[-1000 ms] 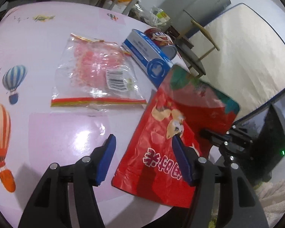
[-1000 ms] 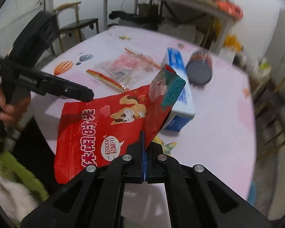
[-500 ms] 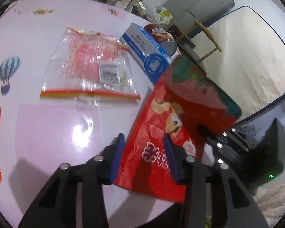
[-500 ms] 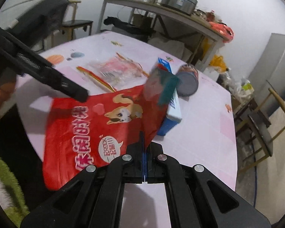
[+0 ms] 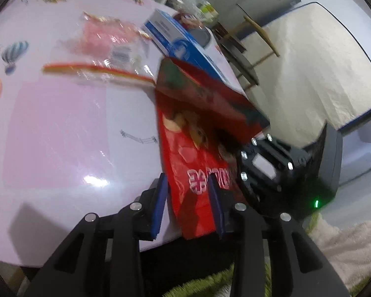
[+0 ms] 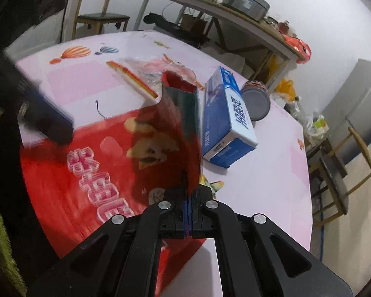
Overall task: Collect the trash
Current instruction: 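Lift the red snack bag off the table with both tools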
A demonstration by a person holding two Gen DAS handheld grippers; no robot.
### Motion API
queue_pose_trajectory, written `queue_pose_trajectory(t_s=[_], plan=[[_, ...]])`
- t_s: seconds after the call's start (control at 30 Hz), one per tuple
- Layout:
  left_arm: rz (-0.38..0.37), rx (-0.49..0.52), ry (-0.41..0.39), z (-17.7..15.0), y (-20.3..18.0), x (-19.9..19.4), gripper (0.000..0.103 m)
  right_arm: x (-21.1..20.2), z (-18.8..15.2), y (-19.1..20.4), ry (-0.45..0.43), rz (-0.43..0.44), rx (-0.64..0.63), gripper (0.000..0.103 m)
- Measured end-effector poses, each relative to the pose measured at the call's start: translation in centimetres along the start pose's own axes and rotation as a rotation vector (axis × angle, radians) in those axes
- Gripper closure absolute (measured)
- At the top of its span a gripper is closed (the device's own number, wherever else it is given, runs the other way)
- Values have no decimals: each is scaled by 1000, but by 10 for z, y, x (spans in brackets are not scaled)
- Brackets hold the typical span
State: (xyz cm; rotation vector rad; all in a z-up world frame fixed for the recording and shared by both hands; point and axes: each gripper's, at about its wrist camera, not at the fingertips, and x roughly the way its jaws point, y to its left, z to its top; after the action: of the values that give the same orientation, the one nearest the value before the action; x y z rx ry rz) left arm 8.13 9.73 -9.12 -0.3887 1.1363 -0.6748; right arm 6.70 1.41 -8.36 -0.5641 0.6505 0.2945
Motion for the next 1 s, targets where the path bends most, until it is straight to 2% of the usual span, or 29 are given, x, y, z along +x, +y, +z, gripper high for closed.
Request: queue_pose_trajectory(t_s=[0.07, 0.2, 0.3, 0.47, 0.53, 0.67, 0.77, 0.9, 1.0], plan=[[44, 11, -26, 8, 2, 0, 67, -1, 0, 0, -1, 6, -7, 103], [97, 54, -38, 20, 3, 5, 66, -2, 1, -11, -10, 113, 56, 103], [98, 51, -43, 23, 6, 7, 65, -1, 5, -19, -15, 222, 105, 103], [99, 22, -79, 20, 13, 0, 59, 7, 9, -45, -17, 492, 312, 103], [79, -6, -86, 22, 17, -1, 59, 5, 9, -57, -38, 576, 382, 103], [43, -32, -102, 21, 28, -9, 57, -5, 9, -69, -74, 675, 433, 103], [0, -50, -113, 24, 36, -14, 51, -14, 10, -74, -94, 738, 444, 103], [-145, -71, -142, 27, 38, -23, 48, -22, 8, -81, -122, 825, 470, 103], [-223, -54, -157, 24, 32, -26, 48, -23, 8, -86, -141, 890, 513, 103]])
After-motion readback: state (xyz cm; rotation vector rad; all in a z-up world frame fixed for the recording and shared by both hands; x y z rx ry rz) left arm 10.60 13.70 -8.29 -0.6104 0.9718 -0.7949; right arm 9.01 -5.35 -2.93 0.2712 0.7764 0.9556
